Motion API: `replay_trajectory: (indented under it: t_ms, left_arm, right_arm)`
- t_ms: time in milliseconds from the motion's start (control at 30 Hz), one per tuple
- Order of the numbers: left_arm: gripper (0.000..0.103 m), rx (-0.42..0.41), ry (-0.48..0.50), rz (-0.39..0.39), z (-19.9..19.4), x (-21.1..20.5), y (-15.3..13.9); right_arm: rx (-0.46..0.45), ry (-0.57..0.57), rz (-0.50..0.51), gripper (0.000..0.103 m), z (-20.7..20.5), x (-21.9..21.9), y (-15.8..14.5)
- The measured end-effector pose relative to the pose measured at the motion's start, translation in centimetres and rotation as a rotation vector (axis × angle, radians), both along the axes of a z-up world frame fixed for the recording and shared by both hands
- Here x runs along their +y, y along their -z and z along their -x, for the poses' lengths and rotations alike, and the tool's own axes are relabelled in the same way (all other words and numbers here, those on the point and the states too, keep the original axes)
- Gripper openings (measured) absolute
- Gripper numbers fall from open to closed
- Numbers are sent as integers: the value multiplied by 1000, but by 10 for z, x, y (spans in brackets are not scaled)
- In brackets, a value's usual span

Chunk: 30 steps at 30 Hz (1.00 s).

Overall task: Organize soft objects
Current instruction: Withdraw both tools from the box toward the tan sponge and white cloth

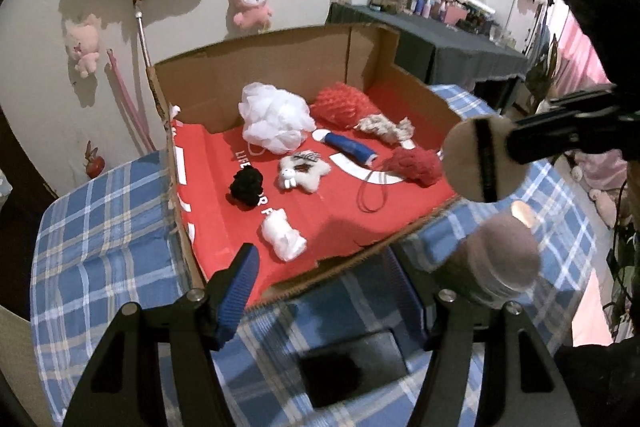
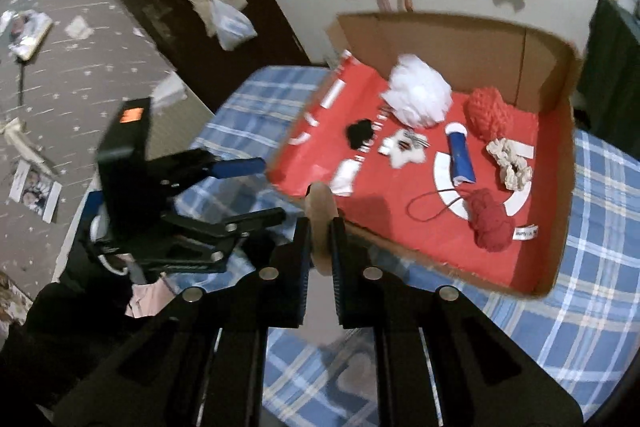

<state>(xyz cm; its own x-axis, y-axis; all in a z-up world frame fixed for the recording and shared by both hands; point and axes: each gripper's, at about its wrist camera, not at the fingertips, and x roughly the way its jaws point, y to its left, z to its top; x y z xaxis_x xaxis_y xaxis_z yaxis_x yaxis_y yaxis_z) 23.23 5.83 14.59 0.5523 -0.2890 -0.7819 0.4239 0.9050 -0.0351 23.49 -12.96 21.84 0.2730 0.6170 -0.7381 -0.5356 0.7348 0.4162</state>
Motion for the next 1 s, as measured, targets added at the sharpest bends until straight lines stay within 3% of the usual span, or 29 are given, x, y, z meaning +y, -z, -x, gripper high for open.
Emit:
replay_trajectory:
  t_ms: [200,400,567,833,1000]
  left_arm:
    - [74,-34,-20,58,40,5,-8]
    - [74,-79,-45,68,79,3,1]
    - [75,-82,-66,104,106,0,18]
    - [80,-127,-104,125,139,-11,43]
    - [81,-132,-127,156,147,-12,53]
  right_arm:
    - [-63,-9,-65,9,61,-15,-11]
    - [-46,-17,-96,9,104,-21,24]
    - [-91,13,-14,9,131,-12,63]
    - [-303,126,240,10,152,18,113]
    - [-272,154,241,10,149,22,138]
